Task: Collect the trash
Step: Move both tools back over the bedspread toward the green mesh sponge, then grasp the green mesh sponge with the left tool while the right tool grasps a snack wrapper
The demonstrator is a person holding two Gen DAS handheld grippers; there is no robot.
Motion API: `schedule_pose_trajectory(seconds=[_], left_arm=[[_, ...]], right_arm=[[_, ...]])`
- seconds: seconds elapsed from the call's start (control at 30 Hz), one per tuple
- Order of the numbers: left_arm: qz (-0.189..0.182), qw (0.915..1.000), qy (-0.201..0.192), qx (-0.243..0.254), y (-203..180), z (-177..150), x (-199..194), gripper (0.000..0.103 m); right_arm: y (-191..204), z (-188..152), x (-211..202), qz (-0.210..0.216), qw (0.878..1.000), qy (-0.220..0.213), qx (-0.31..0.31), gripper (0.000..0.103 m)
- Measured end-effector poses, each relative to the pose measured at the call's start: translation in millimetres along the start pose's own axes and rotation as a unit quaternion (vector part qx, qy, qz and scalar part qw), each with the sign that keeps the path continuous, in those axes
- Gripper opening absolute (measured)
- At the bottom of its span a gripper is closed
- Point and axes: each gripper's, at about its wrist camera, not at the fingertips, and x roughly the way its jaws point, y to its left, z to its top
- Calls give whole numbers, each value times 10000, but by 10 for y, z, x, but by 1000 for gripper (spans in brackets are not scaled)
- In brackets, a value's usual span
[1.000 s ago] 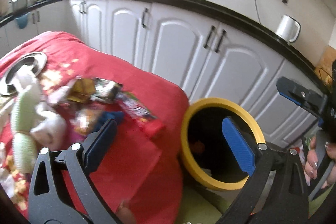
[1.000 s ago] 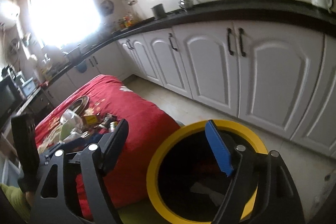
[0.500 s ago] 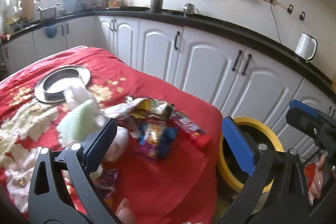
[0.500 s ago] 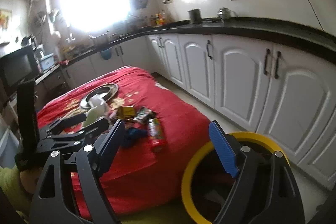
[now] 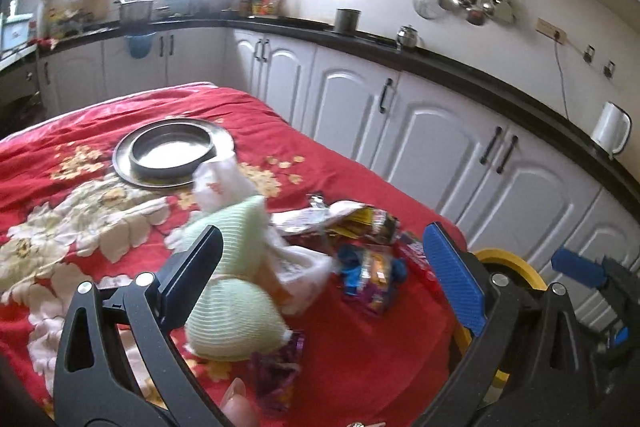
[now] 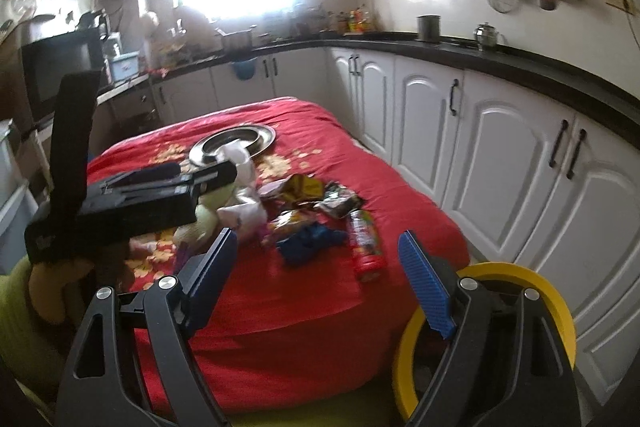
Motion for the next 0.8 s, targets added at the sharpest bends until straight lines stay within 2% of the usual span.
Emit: schedule_pose_trajectory(seconds=[0.3, 0.53, 0.6, 0.8], left_arm=[[289, 9983, 144, -478, 480, 2, 118, 92], [271, 9939, 463, -964, 849, -73, 250, 92], [162, 9921, 590, -1099, 913, -106, 293, 92], [-155, 9866, 938, -1325, 942, -200, 435, 91]], right_arm=[[184, -37, 412, 85, 9988, 376, -303, 80], [242, -26, 783, 363, 9971, 659, -70, 79], [262, -15, 860, 372, 9968, 705, -23, 72], [298, 30, 1146, 361, 9951, 913, 90, 61]])
